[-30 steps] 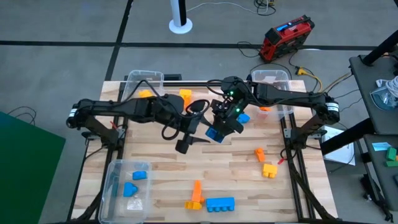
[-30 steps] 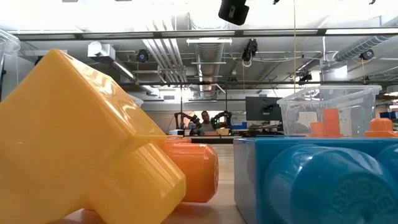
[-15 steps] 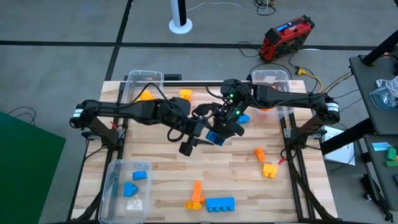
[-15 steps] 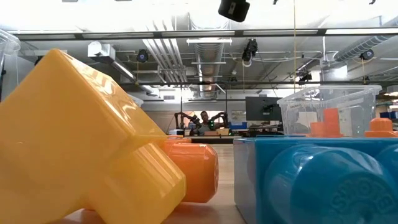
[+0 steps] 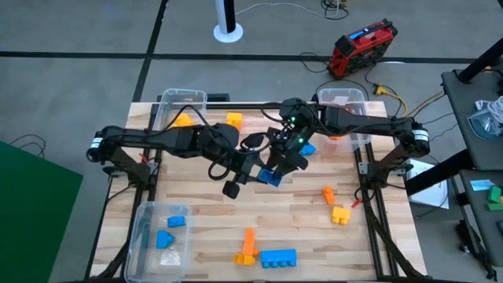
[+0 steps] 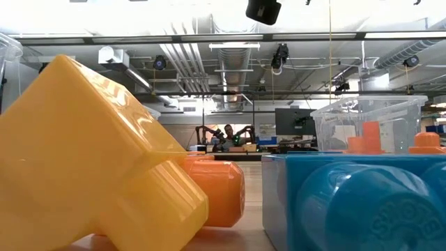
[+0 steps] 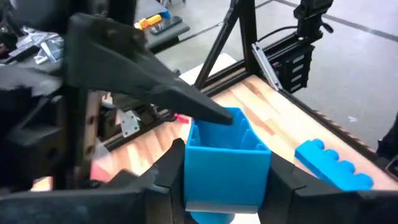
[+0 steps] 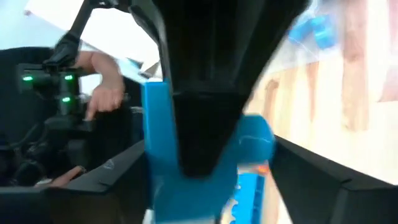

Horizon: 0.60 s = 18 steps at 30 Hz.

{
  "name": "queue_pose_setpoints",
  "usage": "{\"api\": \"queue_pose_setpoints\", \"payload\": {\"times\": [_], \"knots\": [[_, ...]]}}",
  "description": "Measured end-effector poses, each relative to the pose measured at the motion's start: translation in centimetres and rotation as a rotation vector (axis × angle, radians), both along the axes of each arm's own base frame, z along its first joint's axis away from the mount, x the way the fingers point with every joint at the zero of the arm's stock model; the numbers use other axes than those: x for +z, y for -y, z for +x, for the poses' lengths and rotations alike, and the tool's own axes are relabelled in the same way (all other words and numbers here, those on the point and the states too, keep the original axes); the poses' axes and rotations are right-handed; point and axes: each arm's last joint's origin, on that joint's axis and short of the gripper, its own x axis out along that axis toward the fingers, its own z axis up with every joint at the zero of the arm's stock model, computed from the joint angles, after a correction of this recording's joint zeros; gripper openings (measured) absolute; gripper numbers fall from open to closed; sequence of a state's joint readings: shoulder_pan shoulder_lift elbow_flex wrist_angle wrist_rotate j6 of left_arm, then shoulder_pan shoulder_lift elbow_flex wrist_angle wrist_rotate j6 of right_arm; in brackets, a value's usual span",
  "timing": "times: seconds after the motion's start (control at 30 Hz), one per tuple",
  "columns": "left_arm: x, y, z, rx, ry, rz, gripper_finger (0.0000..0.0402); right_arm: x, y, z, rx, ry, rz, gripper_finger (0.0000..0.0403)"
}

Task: Sort blocks
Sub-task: Put the top right blue game piece into the bottom left transparent bin

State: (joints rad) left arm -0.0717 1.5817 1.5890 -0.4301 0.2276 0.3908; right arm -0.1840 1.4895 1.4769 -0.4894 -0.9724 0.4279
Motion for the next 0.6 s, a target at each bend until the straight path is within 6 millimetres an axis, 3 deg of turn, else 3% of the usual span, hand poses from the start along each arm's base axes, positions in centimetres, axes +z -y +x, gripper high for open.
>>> {"api": "queue_pose_setpoints", "payload": {"times": [0.13, 0.33, 0.6], "knots": [[0.1, 0.0, -0.8, 0.021, -0.051, -0.046, 0.0111, 0.0, 0.2, -0.1, -0.007, -0.006, 0.002, 0.0351], [0.0, 0.9, -3.0, 0.079, -0.240, -0.177, 0.0111, 0.1, 0.6, -0.6, -0.025, -0.032, 0.002, 0.0360], [-1.6, 2.9, -6.8, 0.416, -0.790, -0.612, 0.0112, -1.0, 0.8, -1.3, -0.105, -0.139, -0.109, 0.0362]]}}
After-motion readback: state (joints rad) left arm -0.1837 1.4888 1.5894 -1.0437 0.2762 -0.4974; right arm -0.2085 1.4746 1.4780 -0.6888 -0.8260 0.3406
